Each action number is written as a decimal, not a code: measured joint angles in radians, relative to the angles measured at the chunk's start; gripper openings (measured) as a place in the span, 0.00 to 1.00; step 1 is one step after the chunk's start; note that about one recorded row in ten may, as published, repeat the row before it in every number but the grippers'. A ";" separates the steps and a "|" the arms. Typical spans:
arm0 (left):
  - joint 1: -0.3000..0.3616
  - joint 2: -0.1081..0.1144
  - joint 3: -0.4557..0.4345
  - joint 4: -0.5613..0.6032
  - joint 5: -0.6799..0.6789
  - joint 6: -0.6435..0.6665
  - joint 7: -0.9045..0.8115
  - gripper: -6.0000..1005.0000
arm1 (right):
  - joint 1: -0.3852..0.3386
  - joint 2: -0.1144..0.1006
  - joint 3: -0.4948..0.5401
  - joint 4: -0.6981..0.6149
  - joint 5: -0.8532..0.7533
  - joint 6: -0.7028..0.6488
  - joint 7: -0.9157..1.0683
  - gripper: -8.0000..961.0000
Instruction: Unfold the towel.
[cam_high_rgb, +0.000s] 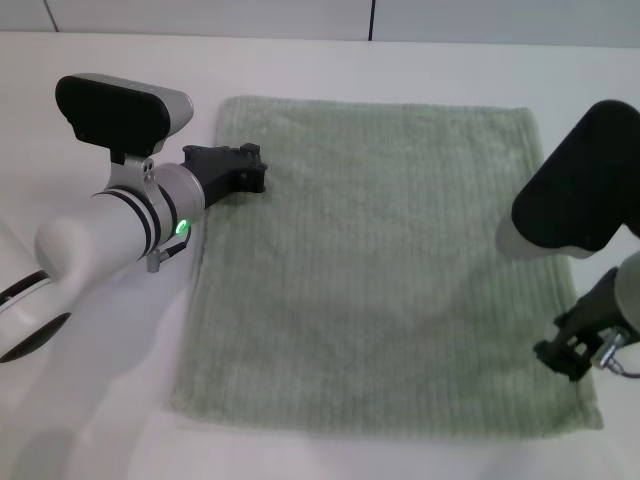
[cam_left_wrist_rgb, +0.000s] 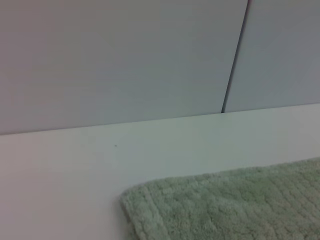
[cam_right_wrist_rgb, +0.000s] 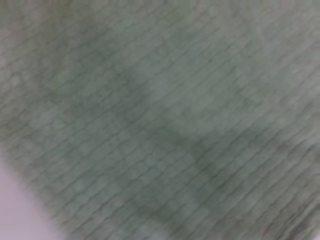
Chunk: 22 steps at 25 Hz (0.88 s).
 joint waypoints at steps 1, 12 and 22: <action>0.000 0.000 0.000 0.000 0.000 0.000 0.000 0.02 | 0.002 0.000 0.000 0.001 -0.016 -0.014 -0.003 0.32; 0.002 0.000 0.000 0.000 0.000 0.000 0.001 0.02 | 0.005 0.000 0.049 0.030 -0.057 -0.130 -0.004 0.32; 0.003 0.000 0.000 -0.001 0.000 0.000 0.001 0.02 | -0.023 0.003 0.188 0.103 -0.057 -0.339 0.012 0.32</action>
